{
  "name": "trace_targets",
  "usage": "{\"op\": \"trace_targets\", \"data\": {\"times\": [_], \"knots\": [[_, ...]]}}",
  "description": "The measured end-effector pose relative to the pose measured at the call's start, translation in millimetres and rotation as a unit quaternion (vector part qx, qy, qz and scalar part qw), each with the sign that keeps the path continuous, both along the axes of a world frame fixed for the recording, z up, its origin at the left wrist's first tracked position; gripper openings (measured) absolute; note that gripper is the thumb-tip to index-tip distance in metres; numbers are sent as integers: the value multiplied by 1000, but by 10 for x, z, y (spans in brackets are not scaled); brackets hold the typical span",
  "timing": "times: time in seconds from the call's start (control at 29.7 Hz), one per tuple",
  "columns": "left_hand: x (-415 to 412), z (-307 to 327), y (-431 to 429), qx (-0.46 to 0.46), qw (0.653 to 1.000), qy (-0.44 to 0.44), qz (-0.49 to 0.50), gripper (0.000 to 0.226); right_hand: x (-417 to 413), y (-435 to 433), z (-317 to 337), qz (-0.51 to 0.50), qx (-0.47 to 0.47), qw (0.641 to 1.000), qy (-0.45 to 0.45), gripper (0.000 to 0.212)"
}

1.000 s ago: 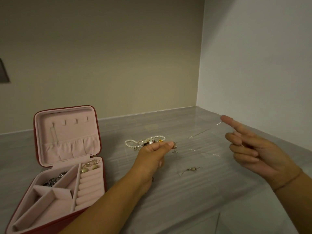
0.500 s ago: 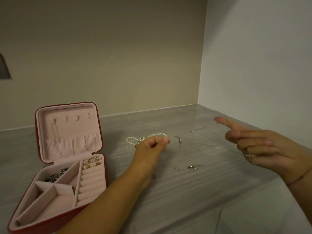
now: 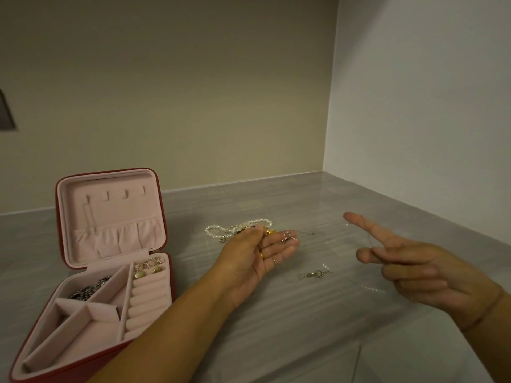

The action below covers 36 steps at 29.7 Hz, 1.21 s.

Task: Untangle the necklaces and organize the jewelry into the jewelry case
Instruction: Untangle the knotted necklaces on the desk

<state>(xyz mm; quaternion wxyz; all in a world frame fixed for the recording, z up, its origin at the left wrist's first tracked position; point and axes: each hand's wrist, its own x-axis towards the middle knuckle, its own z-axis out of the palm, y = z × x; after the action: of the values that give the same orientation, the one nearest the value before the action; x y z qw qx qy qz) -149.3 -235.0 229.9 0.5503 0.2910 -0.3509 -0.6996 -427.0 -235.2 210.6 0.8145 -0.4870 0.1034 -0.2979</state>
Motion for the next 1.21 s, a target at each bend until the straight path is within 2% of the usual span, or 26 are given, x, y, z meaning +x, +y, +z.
{"op": "trace_targets", "data": {"times": [0.03, 0.07, 0.17, 0.2, 0.3, 0.34, 0.37, 0.44, 0.47, 0.57, 0.61, 0.64, 0.67, 0.71, 0.77, 0.81, 0.88, 1.01, 1.11, 1.21], "knots": [[1, -5, -2, -1, 1000, -2, -1, 21, 228, 74, 37, -4, -17, 1000, -19, 64], [0, -8, -2, -1, 1000, -4, -2, 19, 136, 86, 74, 3, -25, 1000, 2, 64], [3, -11, -2, -6, 1000, -16, -5, 19, 190, 103, 42, -26, 4, 1000, -5, 54], [4, -9, 0, -8, 1000, -22, -8, 21, 178, 89, 62, -63, 10, 998, 27, 49], [-8, 1, 16, -20, 999, -33, -19, 22, 137, 93, -32, -201, -17, 962, 186, 76], [-12, 6, 25, -25, 999, -37, -23, 23, 169, 137, 5, -235, -32, 941, 241, 74], [-16, 8, 29, -31, 998, -43, -26, 24, 211, 161, 49, -257, -43, 923, 283, 61], [-17, 10, 38, -43, 997, -53, -34, 25, 314, 202, 175, -328, -97, 859, 380, 23], [-17, 10, 40, -47, 997, -57, -38, 24, 341, 201, 221, -359, -149, 811, 437, 15], [-20, 6, 51, -59, 995, -71, -47, 20, 427, 173, 315, -396, -293, 666, 561, 17], [-22, 5, 54, -63, 994, -75, -51, 18, 476, 164, 330, -401, -318, 634, 580, 15], [-26, 5, 56, -68, 993, -78, -55, 15, 528, 140, 326, -408, -336, 622, 578, 13], [-27, 5, 57, -72, 993, -79, -59, 14, 588, 120, 326, -416, -352, 631, 552, 9], [-29, 4, 55, -75, 992, -78, -61, 12, 663, 106, 327, -418, -352, 668, 504, 7], [-24, 0, 50, -76, 992, -74, -65, 13, 815, 87, 311, -380, -306, 779, 394, 15], [-20, -3, 43, -78, 992, -73, -66, 15, 870, 77, 291, -350, -273, 823, 354, 19], [-7, -13, 28, -81, 992, -69, -62, 19, 909, 43, 234, -310, -225, 868, 314, 25], [-3, -21, 15, -85, 992, -72, -55, 21, 938, -10, 165, -271, -193, 904, 269, 31], [-12, -21, 6, -85, 992, -76, -47, 18, 994, -40, 132, -301, -185, 903, 246, 30], [10, -32, -18, -94, 990, -101, -16, 18, 1048, -61, 78, -360, -182, 883, 239, 13]]}}
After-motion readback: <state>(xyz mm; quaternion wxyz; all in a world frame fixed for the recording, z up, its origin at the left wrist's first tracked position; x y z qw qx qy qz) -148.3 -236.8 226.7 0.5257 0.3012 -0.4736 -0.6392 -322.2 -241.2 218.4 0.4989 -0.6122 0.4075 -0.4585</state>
